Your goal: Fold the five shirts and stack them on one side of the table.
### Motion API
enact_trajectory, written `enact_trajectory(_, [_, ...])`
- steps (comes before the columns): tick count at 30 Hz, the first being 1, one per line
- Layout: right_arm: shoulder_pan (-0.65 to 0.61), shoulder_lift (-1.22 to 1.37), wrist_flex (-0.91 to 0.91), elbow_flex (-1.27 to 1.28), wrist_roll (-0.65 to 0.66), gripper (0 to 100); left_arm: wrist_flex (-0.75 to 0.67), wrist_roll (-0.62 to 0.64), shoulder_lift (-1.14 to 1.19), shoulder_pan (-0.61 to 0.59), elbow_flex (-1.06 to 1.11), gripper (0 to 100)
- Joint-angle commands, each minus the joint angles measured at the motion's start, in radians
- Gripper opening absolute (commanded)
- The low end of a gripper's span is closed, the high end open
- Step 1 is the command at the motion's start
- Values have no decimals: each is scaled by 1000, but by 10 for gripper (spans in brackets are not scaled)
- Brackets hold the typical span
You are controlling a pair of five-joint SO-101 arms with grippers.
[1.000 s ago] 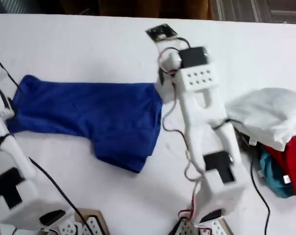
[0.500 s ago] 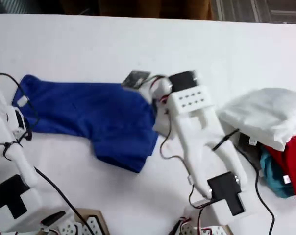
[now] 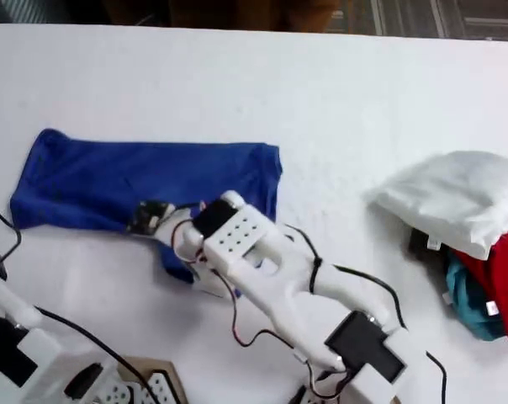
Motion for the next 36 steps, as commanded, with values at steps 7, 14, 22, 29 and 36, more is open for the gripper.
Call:
enact_trajectory(7, [-18, 147, -94, 2, -43, 279, -25, -9, -43, -12, 28, 138])
enact_trajectory(14, [-13, 203, -125, 0, -51, 263, -25, -9, -43, -11, 25, 138])
enact_trajectory(22, [33, 211, -147, -18, -51, 36, -25, -9, -43, -11, 27, 138])
enact_trajectory(29, [102, 205, -124, -84, -44, 18, -25, -11, -43, -11, 28, 138])
enact_trajectory(36, [104, 203, -22, -218, -44, 19, -25, -9, -43, -11, 28, 138])
